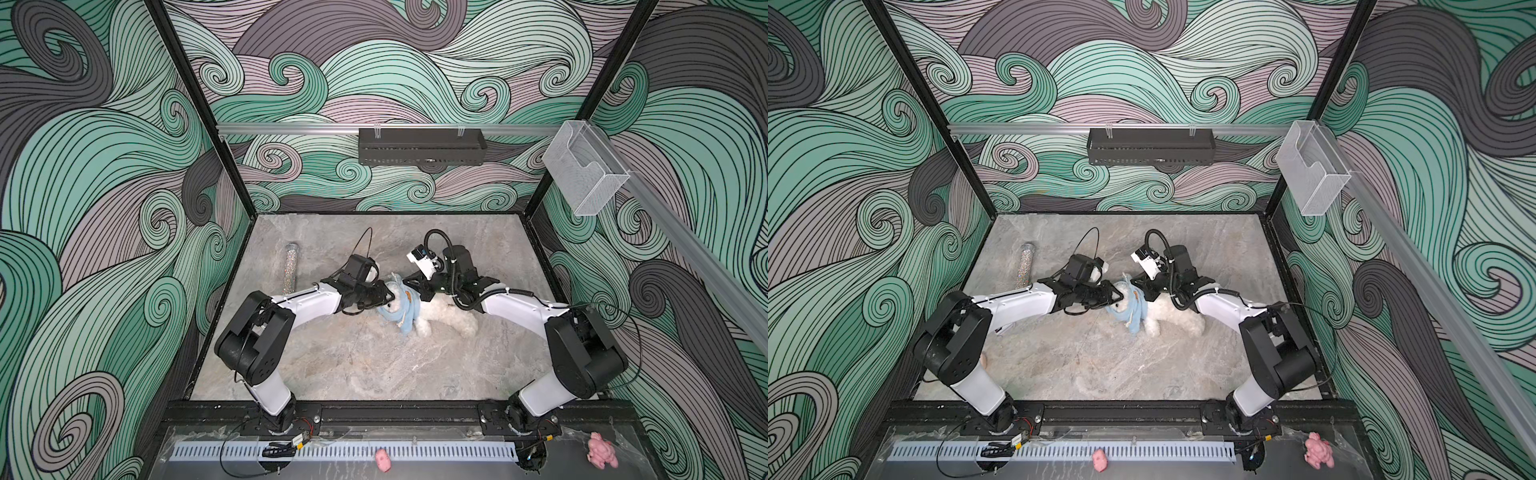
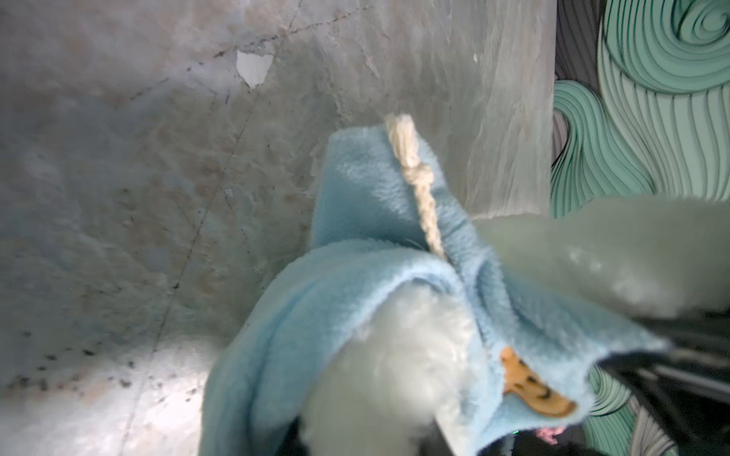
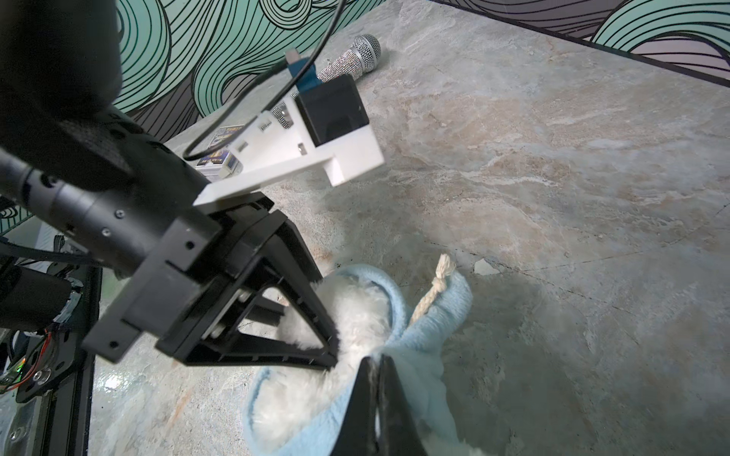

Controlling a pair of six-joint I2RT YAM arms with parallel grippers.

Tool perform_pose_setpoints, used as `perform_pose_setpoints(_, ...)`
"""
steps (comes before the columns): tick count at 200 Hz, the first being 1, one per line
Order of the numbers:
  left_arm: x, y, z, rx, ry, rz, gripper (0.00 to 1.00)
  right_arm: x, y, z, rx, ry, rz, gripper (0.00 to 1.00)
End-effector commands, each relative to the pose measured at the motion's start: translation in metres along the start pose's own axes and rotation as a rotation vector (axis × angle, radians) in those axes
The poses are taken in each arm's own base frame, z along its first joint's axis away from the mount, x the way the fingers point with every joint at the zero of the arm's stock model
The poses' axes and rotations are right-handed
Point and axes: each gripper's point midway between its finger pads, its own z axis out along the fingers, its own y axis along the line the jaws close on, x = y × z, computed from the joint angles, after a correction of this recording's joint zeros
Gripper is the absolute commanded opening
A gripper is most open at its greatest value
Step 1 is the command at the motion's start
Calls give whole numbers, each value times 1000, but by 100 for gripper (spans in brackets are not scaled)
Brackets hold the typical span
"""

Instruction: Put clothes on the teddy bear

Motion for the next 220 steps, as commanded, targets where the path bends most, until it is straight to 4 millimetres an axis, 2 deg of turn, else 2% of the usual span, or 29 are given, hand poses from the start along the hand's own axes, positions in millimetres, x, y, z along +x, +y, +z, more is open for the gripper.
perform_pose_setpoints(1, -17, -15, -1, 54, -82, -8, 0, -34, -5, -20, 78, -42, -3, 0)
perform_pose_setpoints(16, -33, -16, -20, 69, -244, -12, 0, -27, -26, -41, 260, 5, 119, 0)
perform_pose_setpoints(35, -45, -4, -51, 24, -466, -27, 0, -6, -36, -65, 424, 19, 250, 0)
perform_pose_setpoints(46, -47, 6, -62, -10, -557, -45, 0, 6, -39, -77, 515, 3, 273, 0)
perform_pose_setpoints(50, -50, 1, -72, 4, -592, -44, 0, 11, -39, -80, 553, 2, 263, 0)
perform_pose_setpoints(60, -51, 8, -81, -15, -640, -73, 0, 20, -40, -89, 660, -13, 222, 0)
perform_pose_setpoints(75, -50, 21, -93, -43, -703, -126, 0, 38, -43, -100, 783, -28, 188, 0)
perform_pose_setpoints(97, -47, 36, -104, -98, -747, -169, 0, 52, -51, -116, 918, -76, 143, 0)
perform_pose_setpoints(131, -37, 58, -105, -171, -747, -194, 0, 58, -64, -133, 1028, -130, 123, 0)
perform_pose_setpoints(166, -26, 73, -100, -190, -698, -196, 0, 70, -80, -124, 944, -85, 248, 0)
perform_pose_setpoints(181, -25, 62, -93, -134, -656, -144, 0, 73, -83, -111, 855, -32, 310, 0)
perform_pose_setpoints(199, -20, 43, -76, -70, -537, -116, 0, 56, -65, -71, 602, 28, 294, 0)
perform_pose_setpoints(210, -14, 40, -67, -59, -473, -180, 0, 45, -49, -50, 461, 84, 269, 0)
perform_pose_setpoints(220, -11, 40, -65, -44, -448, -270, 0, 33, -41, -40, 391, 127, 246, 0)
